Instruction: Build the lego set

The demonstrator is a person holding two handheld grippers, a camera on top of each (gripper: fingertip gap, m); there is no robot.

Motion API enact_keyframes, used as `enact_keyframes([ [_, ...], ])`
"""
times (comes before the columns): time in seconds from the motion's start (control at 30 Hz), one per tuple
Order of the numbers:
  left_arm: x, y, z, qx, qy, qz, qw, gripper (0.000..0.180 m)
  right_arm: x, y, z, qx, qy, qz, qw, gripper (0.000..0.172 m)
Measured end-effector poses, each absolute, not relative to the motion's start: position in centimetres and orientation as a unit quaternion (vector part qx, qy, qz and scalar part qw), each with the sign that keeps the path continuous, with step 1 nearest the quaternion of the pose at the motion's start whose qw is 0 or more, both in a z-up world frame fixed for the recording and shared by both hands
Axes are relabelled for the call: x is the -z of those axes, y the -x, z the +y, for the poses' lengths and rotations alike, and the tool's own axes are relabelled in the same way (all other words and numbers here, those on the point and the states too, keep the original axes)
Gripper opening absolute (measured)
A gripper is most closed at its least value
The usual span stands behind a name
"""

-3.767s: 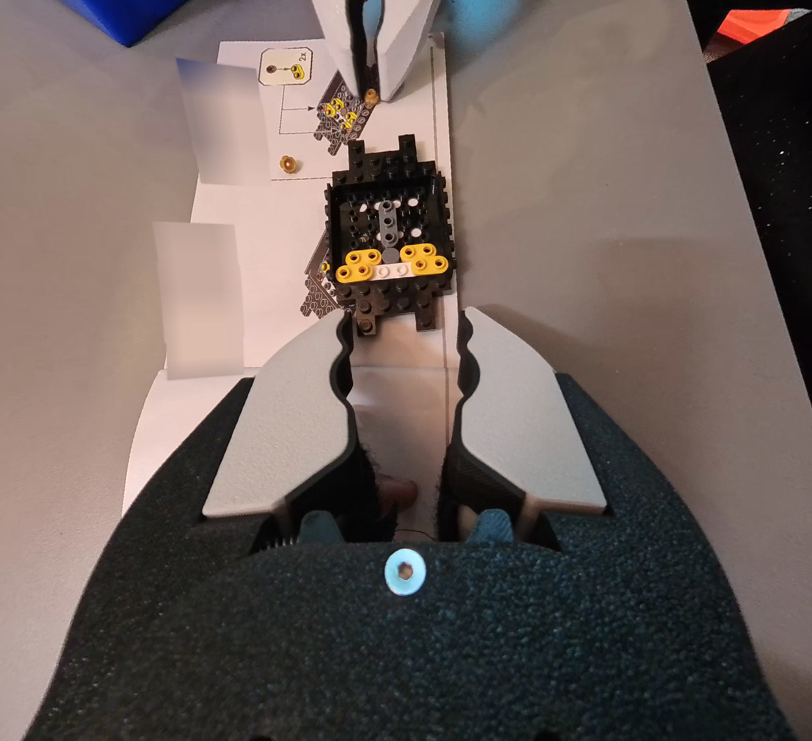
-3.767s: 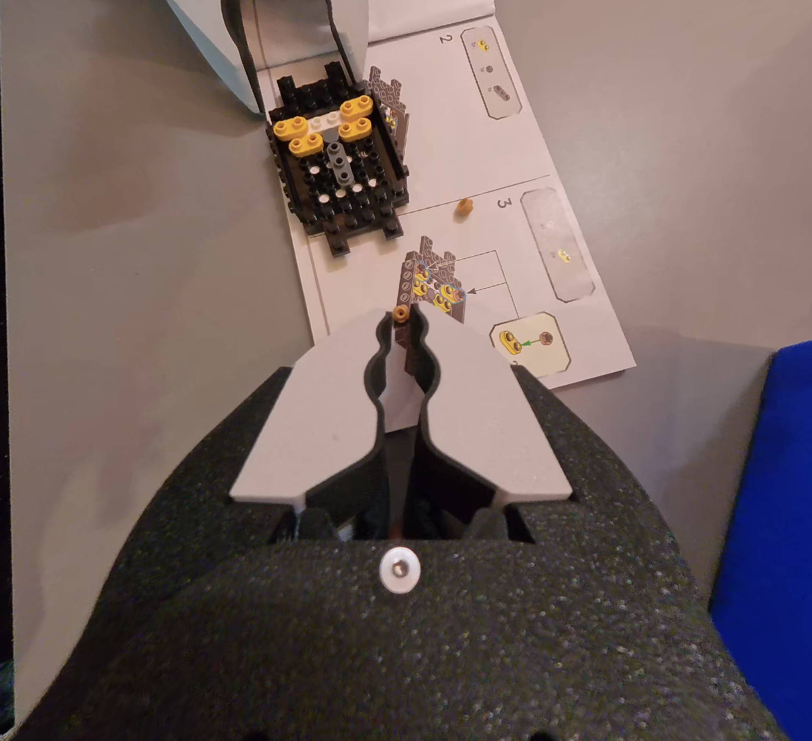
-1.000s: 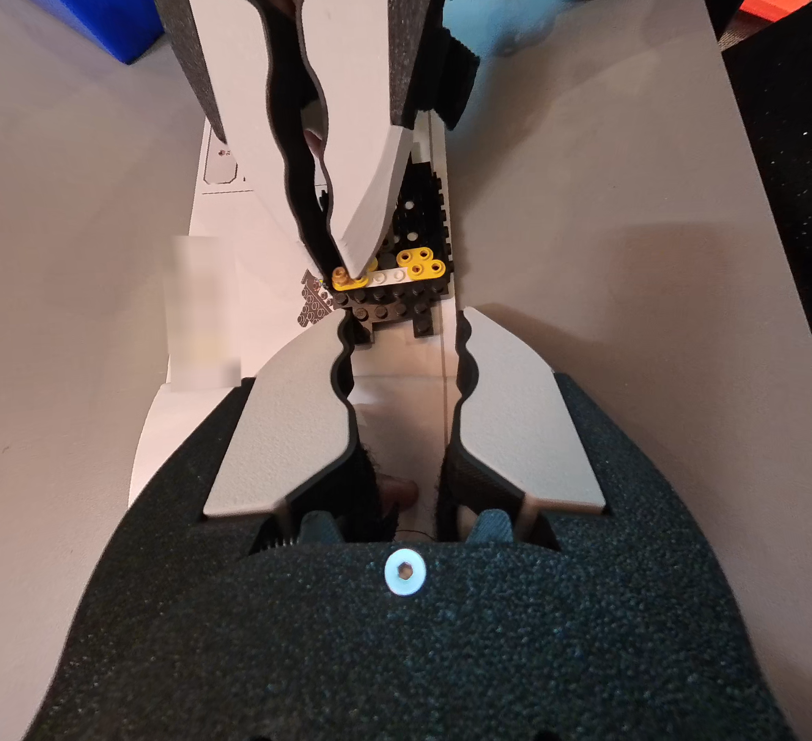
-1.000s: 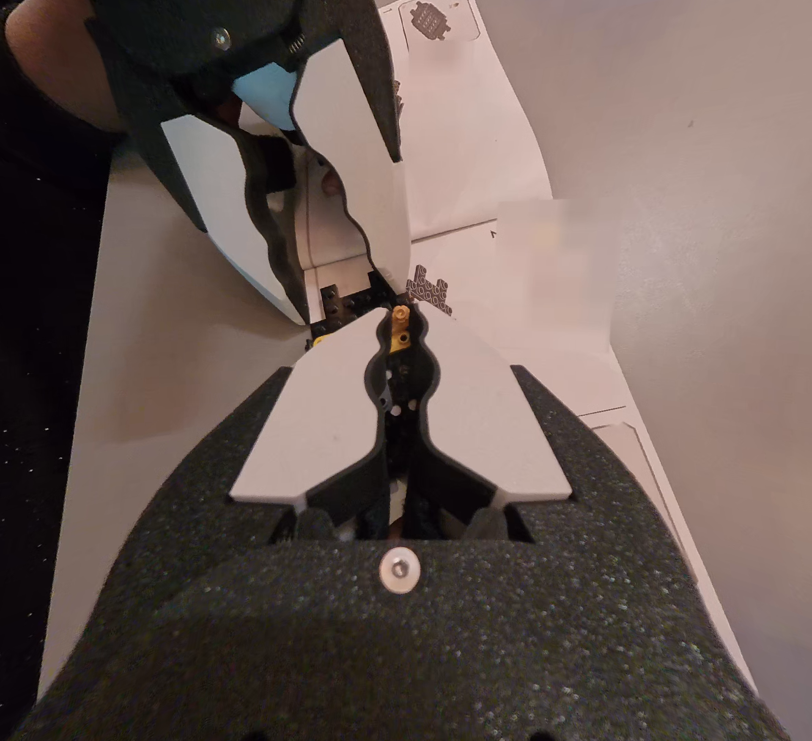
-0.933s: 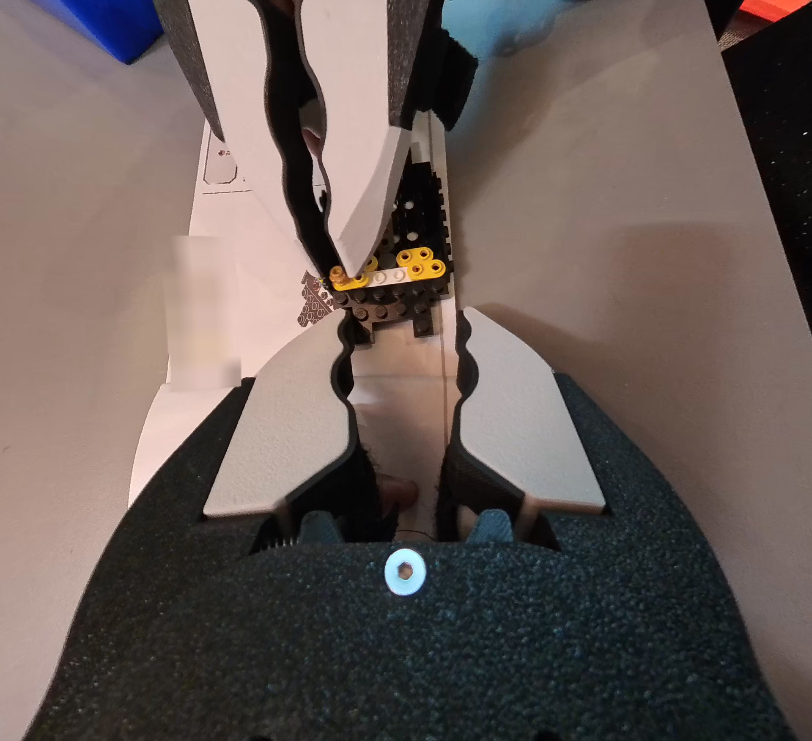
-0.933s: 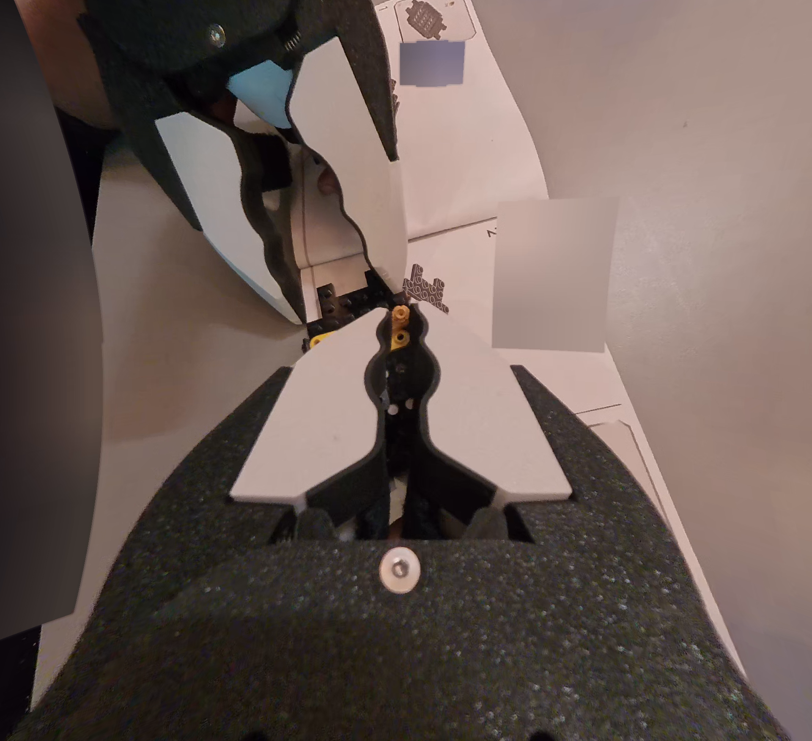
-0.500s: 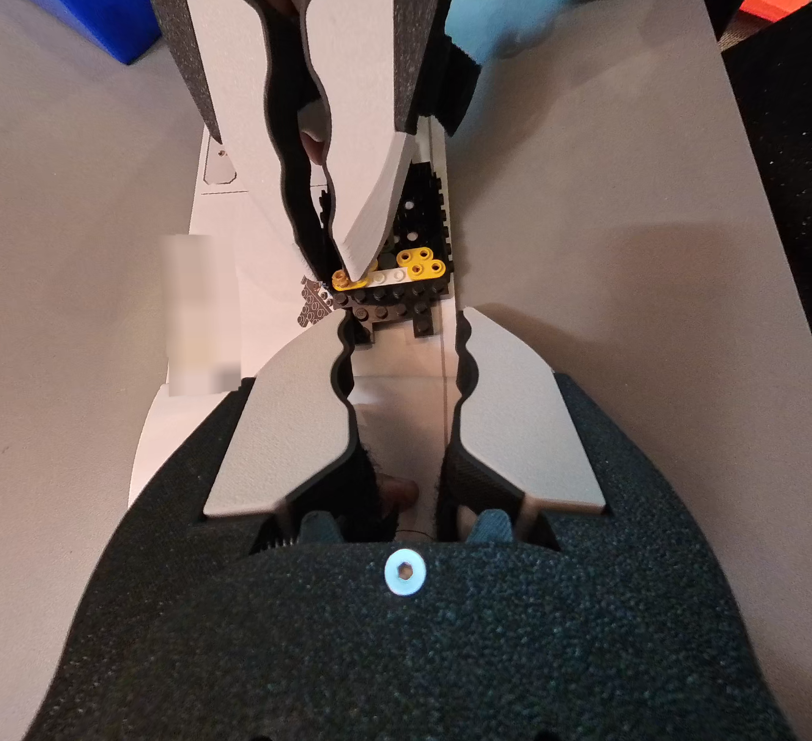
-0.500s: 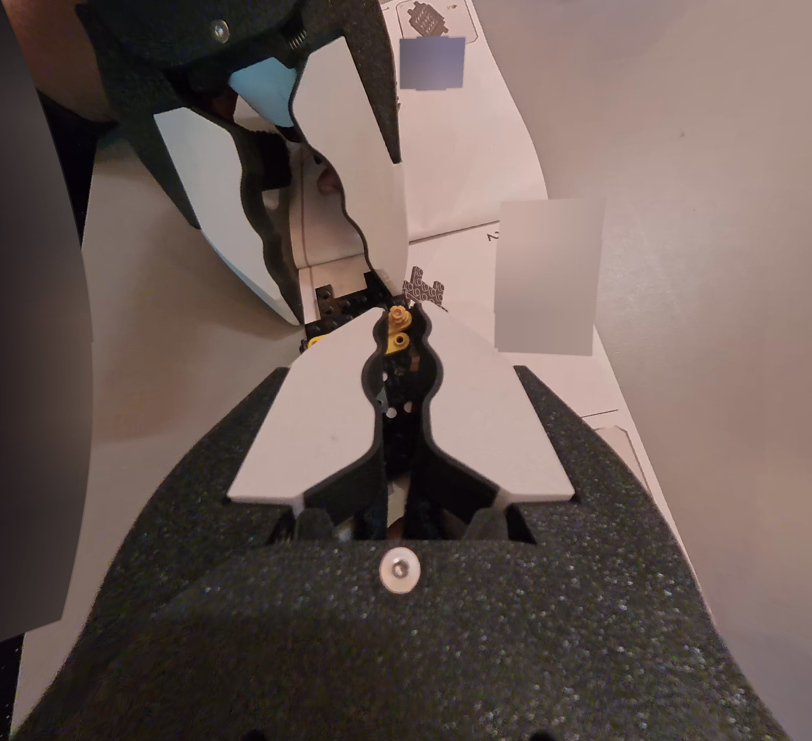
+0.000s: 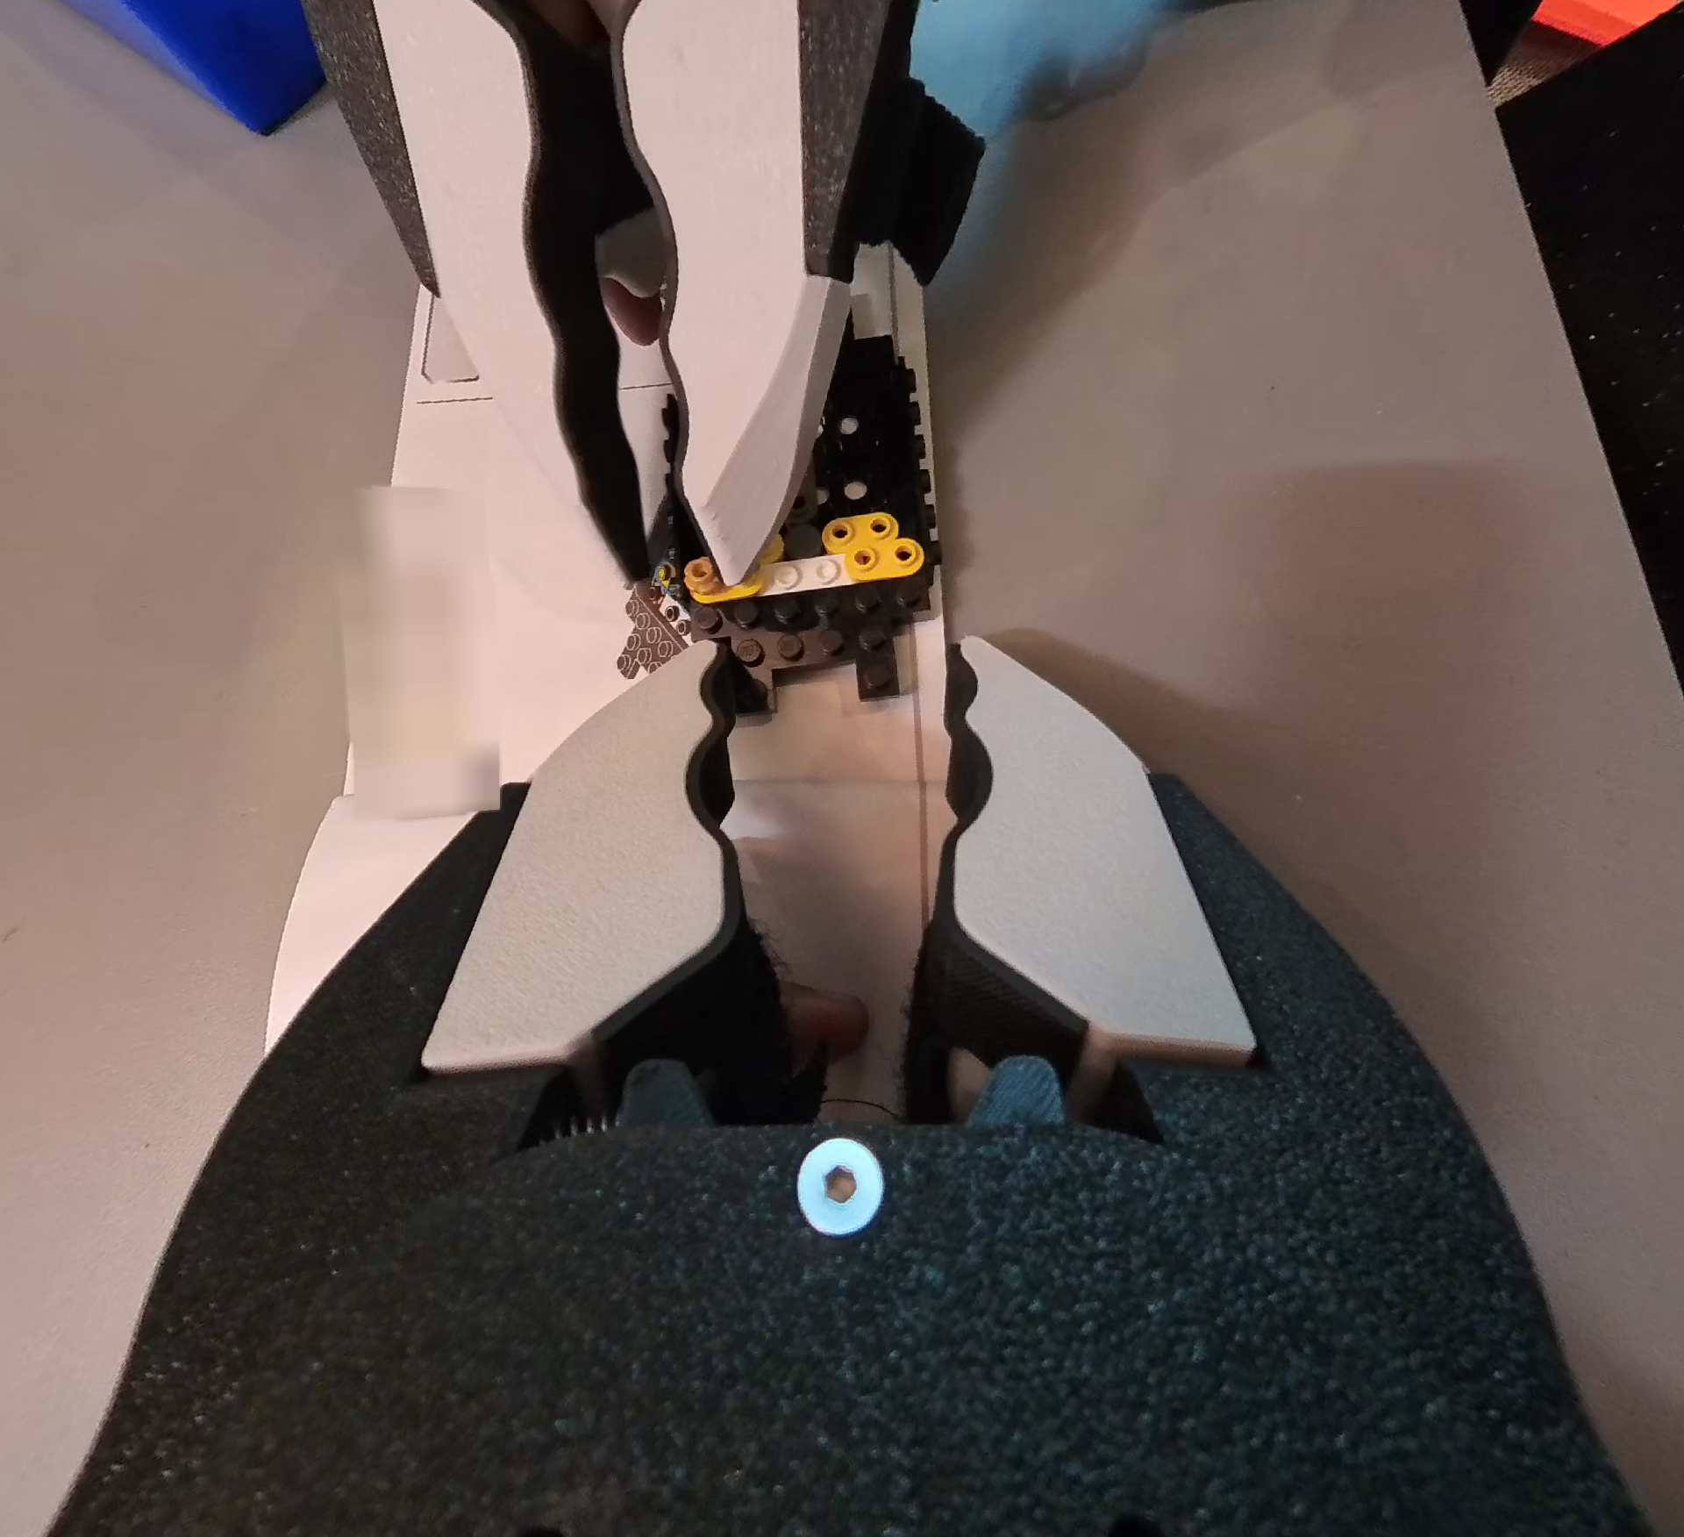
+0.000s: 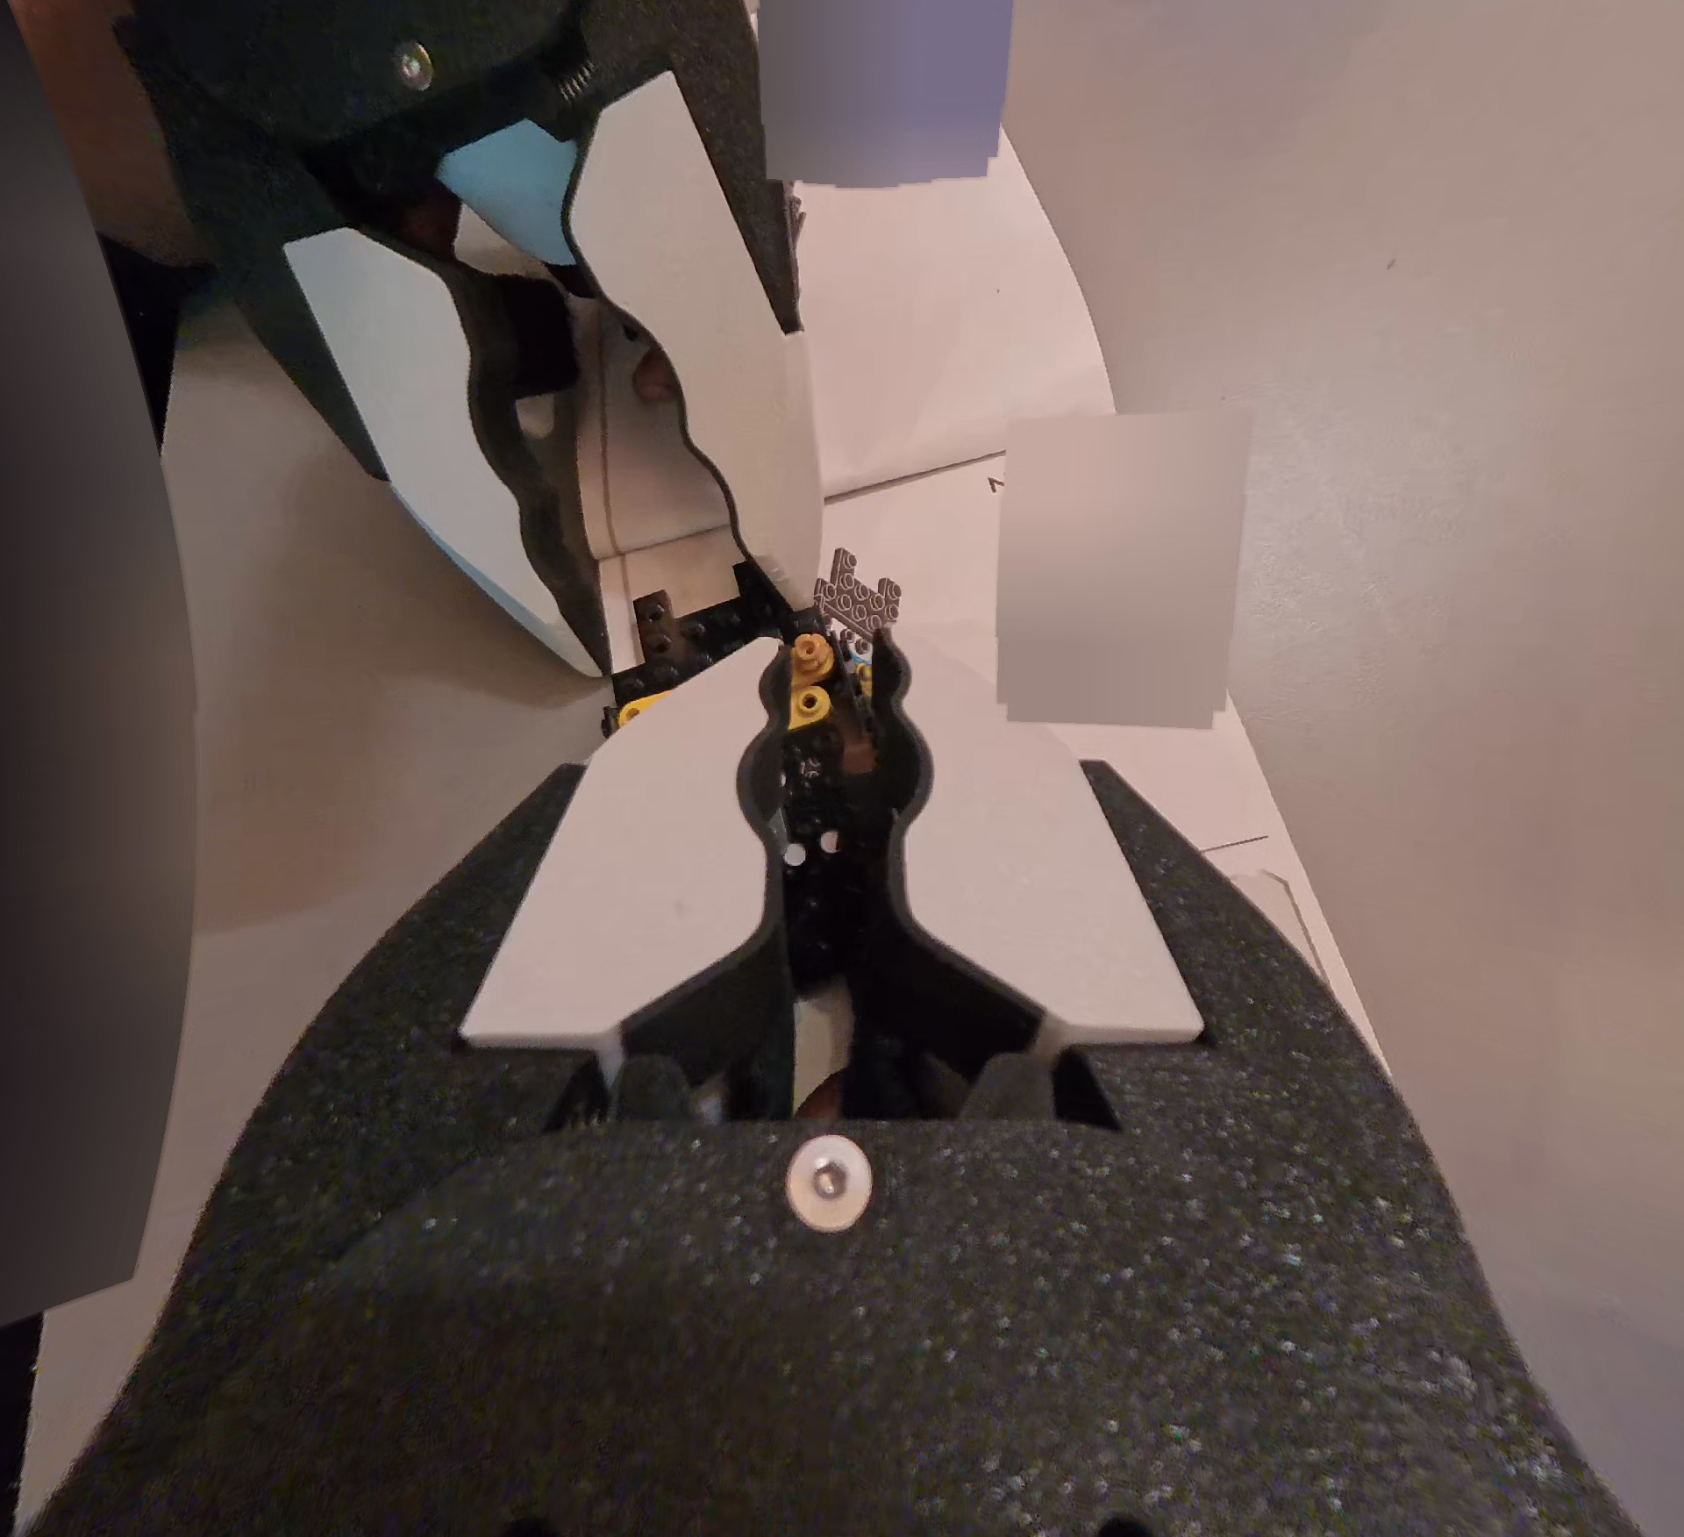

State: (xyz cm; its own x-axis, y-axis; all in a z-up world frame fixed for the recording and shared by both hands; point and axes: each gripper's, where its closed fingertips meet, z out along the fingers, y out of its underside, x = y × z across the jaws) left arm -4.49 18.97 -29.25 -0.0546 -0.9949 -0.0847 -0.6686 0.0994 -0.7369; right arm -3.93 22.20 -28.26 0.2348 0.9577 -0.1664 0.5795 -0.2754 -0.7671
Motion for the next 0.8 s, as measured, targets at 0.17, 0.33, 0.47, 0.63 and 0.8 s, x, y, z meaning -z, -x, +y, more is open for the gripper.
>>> enact_keyframes([
  [0.17,29.25,4.49,18.97,0.267,0.616,0.675,0.306,0.044,28.33,3.83,22.34,-0.326,0.733,-0.521,0.290,0.022],
  [0.33,29.24,4.49,18.97,0.267,0.616,0.675,0.306,0.044,28.35,3.81,22.40,-0.329,0.735,-0.517,0.290,0.023],
  [0.47,29.24,4.50,18.97,0.267,0.616,0.675,0.306,0.044,28.38,3.81,22.42,-0.337,0.738,-0.510,0.287,0.023],
  [0.63,29.24,4.50,18.97,0.267,0.616,0.675,0.306,0.044,28.44,3.71,22.47,-0.346,0.744,-0.498,0.279,0.025],
  [0.8,29.23,4.52,18.96,0.266,0.615,0.676,0.307,0.044,28.50,3.65,22.51,-0.347,0.746,-0.496,0.278,0.027],
])
